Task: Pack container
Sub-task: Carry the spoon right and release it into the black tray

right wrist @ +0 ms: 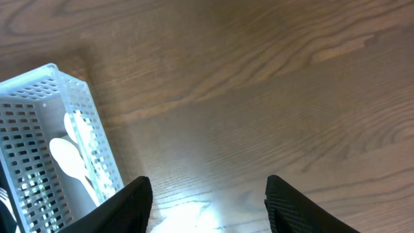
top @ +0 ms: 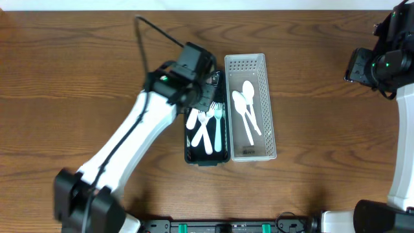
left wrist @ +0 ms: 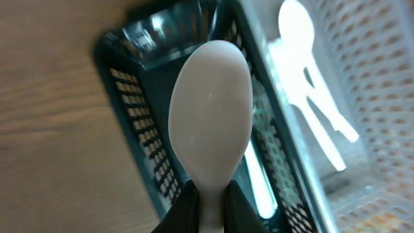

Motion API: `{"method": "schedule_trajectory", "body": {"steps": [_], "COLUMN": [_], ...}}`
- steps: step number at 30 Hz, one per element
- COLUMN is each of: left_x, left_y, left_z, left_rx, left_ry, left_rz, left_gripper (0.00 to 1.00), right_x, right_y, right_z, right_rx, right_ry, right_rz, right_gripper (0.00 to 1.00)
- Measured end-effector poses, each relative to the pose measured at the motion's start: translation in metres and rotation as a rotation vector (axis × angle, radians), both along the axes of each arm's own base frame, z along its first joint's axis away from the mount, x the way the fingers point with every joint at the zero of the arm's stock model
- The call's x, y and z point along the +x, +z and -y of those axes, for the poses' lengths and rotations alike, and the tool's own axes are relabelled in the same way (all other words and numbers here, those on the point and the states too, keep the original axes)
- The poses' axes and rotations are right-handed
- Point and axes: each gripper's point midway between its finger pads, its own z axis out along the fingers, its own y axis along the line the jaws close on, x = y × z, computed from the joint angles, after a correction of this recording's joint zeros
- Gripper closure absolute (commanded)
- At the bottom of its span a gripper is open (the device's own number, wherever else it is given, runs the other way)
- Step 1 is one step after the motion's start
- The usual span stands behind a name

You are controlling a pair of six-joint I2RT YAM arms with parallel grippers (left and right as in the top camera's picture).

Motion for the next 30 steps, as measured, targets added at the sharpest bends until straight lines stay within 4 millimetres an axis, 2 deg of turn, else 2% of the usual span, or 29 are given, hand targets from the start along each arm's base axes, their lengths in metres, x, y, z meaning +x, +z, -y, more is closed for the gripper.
{"method": "schedule_trajectory", "body": {"steps": [5,8,9,10,12,14,15,21,24,26,27,29,30], "left_x": [0.0,-0.001,-0.001,-0.002,-0.002,-0.003,-0.004,0.0,0.006,0.017,0.025,0.045,0.054], "left_y": [-0.047,-0.07,-0.075,-0.081,-0.09,-0.097,-0.099,-0.098,-0.085,-0.062,-0.045,0.0,0.023], "left_z": [0.004,0.004,0.004,0.003,0.003,0.002,0.002,0.001,-0.004,-0.007,-0.007,-0.009,-0.011], "left_rx": [0.063,0.092,0.1,0.108,0.121,0.13,0.134,0.151,0.174,0.18,0.176,0.153,0.135], "left_ry": [-0.013,-0.016,-0.019,-0.018,-0.026,-0.025,-0.028,-0.055,-0.05,-0.039,-0.031,0.007,0.031], "left_rz": [-0.107,-0.158,-0.169,-0.184,-0.202,-0.217,-0.222,-0.202,-0.147,-0.064,-0.006,0.153,0.232], "left_gripper": [0.93,0.83,0.83,0.73,0.62,0.59,0.54,0.36,0.25,0.09,0.01,0.02,0.02], "right_x": [0.005,0.007,0.007,0.007,0.007,0.007,0.007,0.013,0.026,0.038,0.045,0.062,0.072], "right_y": [-0.013,-0.017,-0.017,-0.018,-0.018,-0.018,-0.018,-0.015,-0.009,-0.002,0.002,0.014,0.022], "right_z": [0.0,0.0,0.0,0.0,0.0,0.0,0.0,0.001,-0.001,-0.004,-0.006,-0.013,-0.018], "right_rx": [0.008,0.01,0.011,0.011,0.012,0.012,0.012,0.006,0.003,0.002,-0.001,-0.007,-0.012], "right_ry": [0.001,0.001,0.002,0.002,0.002,0.002,0.002,0.008,0.036,0.06,0.073,0.103,0.121], "right_rz": [-0.039,-0.051,-0.052,-0.052,-0.052,-0.052,-0.052,-0.026,0.028,0.082,0.113,0.196,0.246], "right_gripper": [0.41,0.41,0.41,0.41,0.41,0.41,0.41,0.4,0.39,0.37,0.35,0.28,0.21]}}
